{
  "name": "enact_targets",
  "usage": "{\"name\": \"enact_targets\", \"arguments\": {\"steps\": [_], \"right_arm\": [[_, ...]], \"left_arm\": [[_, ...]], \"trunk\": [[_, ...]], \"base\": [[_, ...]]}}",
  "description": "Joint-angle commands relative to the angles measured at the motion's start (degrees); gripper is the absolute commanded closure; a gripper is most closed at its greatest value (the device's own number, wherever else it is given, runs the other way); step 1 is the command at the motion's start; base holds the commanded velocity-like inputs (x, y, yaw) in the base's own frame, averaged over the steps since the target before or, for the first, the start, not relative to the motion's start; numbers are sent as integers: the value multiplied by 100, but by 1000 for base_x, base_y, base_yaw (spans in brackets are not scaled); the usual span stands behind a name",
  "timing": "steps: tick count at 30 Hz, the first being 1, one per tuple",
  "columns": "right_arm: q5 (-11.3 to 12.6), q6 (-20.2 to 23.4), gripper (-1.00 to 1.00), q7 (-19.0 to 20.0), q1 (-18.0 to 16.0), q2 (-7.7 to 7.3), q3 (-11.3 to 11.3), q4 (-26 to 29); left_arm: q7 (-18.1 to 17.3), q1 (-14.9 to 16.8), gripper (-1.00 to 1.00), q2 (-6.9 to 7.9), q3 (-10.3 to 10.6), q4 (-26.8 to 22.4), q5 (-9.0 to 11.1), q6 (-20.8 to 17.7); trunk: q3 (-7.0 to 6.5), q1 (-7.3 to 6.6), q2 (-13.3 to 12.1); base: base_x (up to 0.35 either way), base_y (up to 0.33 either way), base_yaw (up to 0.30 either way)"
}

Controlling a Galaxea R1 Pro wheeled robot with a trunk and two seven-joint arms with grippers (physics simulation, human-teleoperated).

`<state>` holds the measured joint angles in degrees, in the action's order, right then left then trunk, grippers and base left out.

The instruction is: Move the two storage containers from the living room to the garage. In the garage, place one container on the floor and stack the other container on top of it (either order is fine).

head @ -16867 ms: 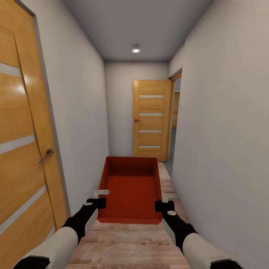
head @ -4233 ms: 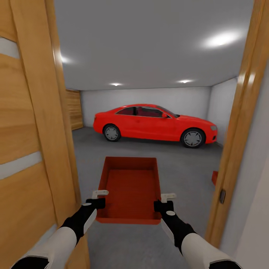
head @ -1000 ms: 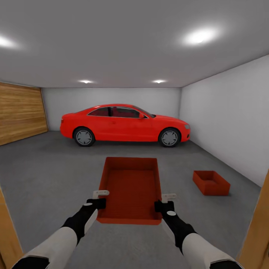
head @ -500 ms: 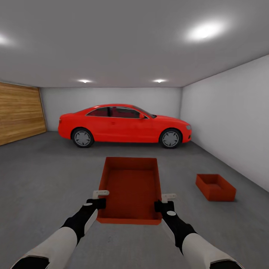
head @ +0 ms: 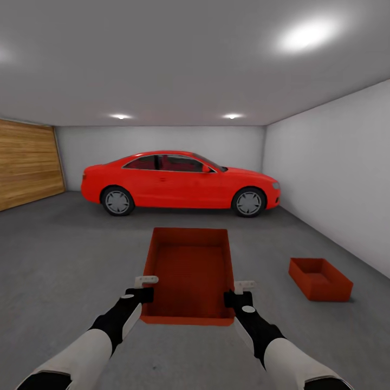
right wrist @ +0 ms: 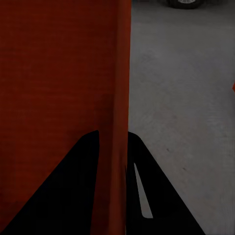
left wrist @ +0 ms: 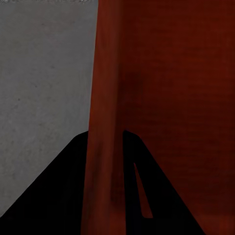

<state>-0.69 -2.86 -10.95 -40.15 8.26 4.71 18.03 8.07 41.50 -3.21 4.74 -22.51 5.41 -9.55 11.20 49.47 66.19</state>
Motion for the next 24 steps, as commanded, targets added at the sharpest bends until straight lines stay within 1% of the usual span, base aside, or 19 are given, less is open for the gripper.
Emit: {"name": "enact_targets", "arguments": {"steps": [1, 24], "right_arm": [[25, -13, 100, -74, -3, -87, -87, -19], [25, -18, 100, -74, -4, -88, -84, -13]], "left_arm": [[222, 7, 100, 65, -238, -34, -83, -11], [222, 8, 100, 66, -237, -34, -81, -11]], "trunk": [[7, 4, 5], [7, 4, 5]], "base": [[321, 0, 0], [321, 0, 0]]}}
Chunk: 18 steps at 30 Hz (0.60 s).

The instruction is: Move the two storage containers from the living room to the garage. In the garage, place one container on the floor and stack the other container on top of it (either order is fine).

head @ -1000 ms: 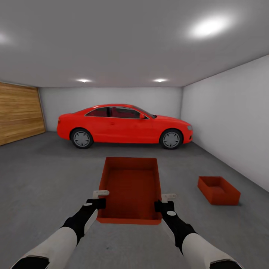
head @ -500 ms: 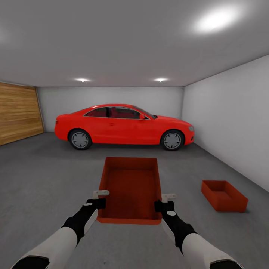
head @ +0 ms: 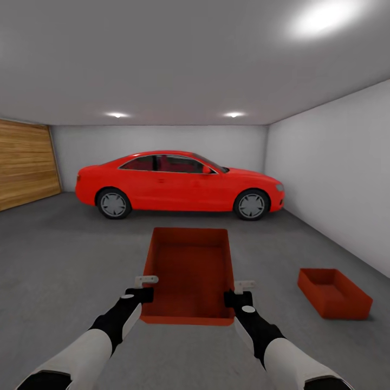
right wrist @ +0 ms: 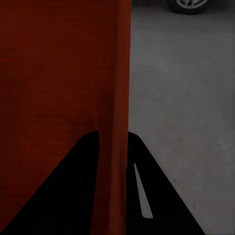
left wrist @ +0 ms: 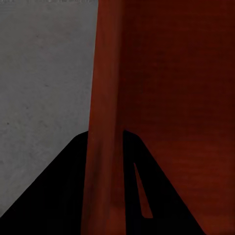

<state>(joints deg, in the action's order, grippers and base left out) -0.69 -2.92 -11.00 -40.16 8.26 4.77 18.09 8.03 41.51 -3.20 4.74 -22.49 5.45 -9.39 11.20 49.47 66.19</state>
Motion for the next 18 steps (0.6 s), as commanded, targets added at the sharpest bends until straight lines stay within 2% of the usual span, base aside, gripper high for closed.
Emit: {"name": "enact_targets", "arguments": {"steps": [1, 18], "right_arm": [[25, -14, 100, -69, -3, -88, -90, -18], [25, -13, 100, -69, -4, -88, -90, -16]], "left_arm": [[225, 6, 100, 65, -236, -36, -84, -28], [224, 6, 100, 65, -237, -36, -82, -28]], "trunk": [[7, 4, 5], [7, 4, 5]], "base": [[321, 0, 0], [321, 0, 0]]}}
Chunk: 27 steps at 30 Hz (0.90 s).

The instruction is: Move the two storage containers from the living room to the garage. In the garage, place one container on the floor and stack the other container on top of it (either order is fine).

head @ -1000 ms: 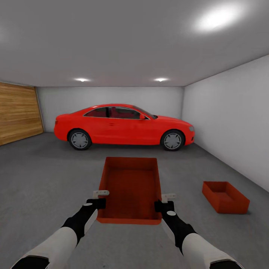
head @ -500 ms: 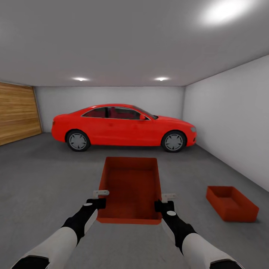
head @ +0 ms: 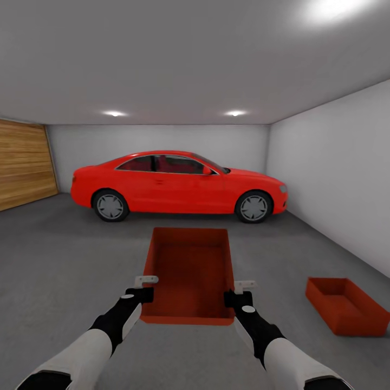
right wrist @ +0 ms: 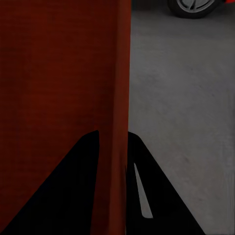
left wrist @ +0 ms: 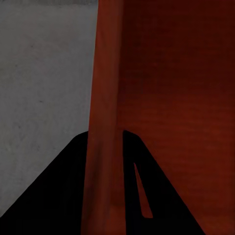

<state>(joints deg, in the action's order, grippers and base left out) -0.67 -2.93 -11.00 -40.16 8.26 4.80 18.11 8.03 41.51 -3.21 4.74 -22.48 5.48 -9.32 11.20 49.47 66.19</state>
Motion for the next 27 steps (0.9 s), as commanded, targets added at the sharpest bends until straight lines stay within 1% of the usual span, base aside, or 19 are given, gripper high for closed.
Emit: {"name": "enact_targets", "arguments": {"steps": [1, 27], "right_arm": [[23, -11, 100, -69, -4, -87, -93, -18], [23, -6, 100, -69, -3, -96, -93, -1]], "left_arm": [[224, 7, 100, 66, -237, -37, -86, -35], [225, 7, 100, 65, -236, -37, -84, -35]], "trunk": [[8, 4, 5], [8, 4, 5]], "base": [[322, 0, 0], [321, 0, 0]]}}
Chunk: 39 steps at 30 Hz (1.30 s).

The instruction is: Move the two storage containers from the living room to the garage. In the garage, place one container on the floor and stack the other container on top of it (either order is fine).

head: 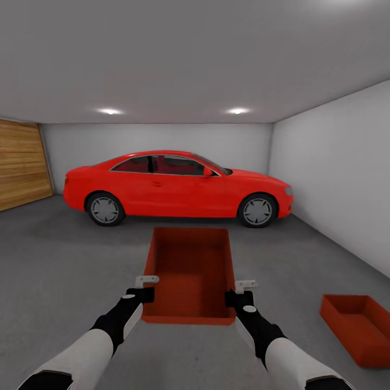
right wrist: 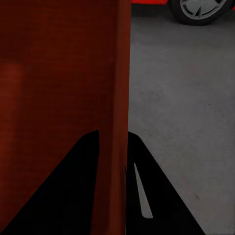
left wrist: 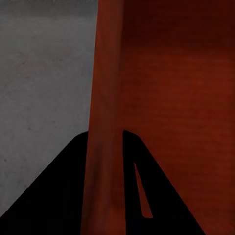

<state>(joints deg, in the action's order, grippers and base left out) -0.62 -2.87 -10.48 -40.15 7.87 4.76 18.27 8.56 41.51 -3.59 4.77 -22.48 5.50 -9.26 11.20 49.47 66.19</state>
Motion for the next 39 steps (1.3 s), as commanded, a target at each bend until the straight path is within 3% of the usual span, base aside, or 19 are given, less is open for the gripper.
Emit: {"name": "enact_targets", "arguments": {"steps": [1, 31, 39], "right_arm": [[18, -12, 100, -121, -3, -57, -89, -16], [18, -12, 100, -122, -6, -55, -92, -8], [18, -3, 100, -130, -3, -48, -90, -10]], "left_arm": [[173, 6, 100, 103, -241, -37, -88, -41], [173, 6, 100, 98, -240, -24, -91, -41], [173, 6, 100, 95, -231, -54, -93, -32]], "trunk": [[8, 4, 5], [8, 4, 5], [8, 4, 5]], "base": [[321, 0, 0], [321, 0, -1], [316, 0, -245]]}}
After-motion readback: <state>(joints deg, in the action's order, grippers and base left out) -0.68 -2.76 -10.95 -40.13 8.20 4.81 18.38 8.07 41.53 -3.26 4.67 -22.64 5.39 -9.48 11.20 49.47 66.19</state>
